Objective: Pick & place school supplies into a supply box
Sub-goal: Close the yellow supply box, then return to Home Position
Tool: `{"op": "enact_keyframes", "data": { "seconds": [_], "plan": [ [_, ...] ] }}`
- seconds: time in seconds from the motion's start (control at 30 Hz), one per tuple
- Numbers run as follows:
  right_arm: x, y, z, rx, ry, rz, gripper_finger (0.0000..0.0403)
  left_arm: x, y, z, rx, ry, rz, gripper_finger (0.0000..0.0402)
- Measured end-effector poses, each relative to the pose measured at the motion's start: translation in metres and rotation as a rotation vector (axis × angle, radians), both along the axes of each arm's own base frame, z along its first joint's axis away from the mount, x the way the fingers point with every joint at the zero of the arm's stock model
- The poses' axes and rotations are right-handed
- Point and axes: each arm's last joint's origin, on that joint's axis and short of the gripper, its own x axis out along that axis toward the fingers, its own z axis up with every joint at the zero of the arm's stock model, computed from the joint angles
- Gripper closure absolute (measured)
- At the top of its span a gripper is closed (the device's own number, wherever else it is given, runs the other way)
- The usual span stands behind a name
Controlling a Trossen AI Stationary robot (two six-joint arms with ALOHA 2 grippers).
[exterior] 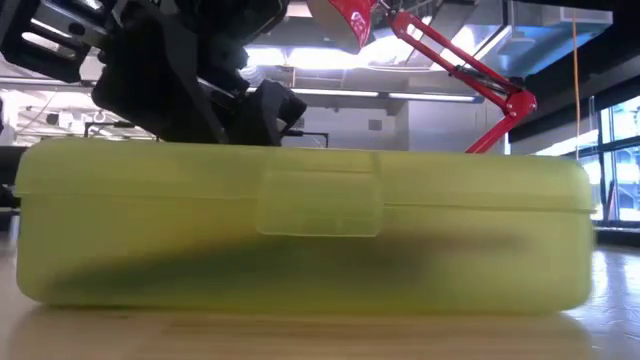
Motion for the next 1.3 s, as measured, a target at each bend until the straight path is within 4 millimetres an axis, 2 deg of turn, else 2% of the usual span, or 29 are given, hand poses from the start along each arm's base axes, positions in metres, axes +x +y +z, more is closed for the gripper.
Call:
{"op": "enact_keyframes", "data": {
  "seconds": [0.17, 0.3, 0.47, 0.57, 0.67, 0.77, 0.93, 1.03, 1.13, 1.3],
  "plan": [
    [0.000, 0.000, 0.000, 0.002, -0.002, 0.000, 0.0226, -0.007, 0.001, 0.014, -0.010, -0.004, 0.005, 0.0199],
    [0.000, -0.001, 0.002, 0.019, -0.017, -0.017, 0.0226, -0.013, 0.001, 0.035, -0.041, -0.049, 0.007, 0.0199],
    [0.005, -0.006, 0.010, 0.175, -0.093, -0.042, 0.0226, -0.020, 0.008, 0.060, -0.127, -0.094, 0.076, 0.0199],
    [0.007, -0.014, 0.011, 0.259, -0.033, 0.075, 0.0226, -0.035, 0.019, 0.070, -0.157, -0.142, 0.166, 0.0199],
    [0.007, -0.033, 0.006, 0.461, 0.130, 0.215, 0.0226, -0.057, 0.031, 0.067, -0.180, -0.251, 0.290, 0.0199],
    [0.004, -0.054, -0.004, 0.567, 0.226, 0.206, 0.0226, -0.082, 0.041, 0.062, -0.238, -0.379, 0.354, 0.0199],
    [-0.010, -0.072, -0.011, 0.576, 0.184, 0.231, 0.0226, -0.124, 0.055, 0.043, -0.277, -0.492, 0.344, 0.0199],
    [-0.023, -0.081, -0.020, 0.599, 0.153, 0.319, 0.0226, -0.143, 0.065, 0.035, -0.296, -0.552, 0.378, 0.0199],
    [-0.034, -0.093, -0.028, 0.630, 0.119, 0.383, 0.0226, -0.158, 0.076, 0.029, -0.303, -0.590, 0.411, 0.0199],
    [-0.045, -0.115, -0.038, 0.676, 0.059, 0.356, 0.0226, -0.177, 0.091, 0.017, -0.311, -0.639, 0.463, 0.0199]
  ]
}}
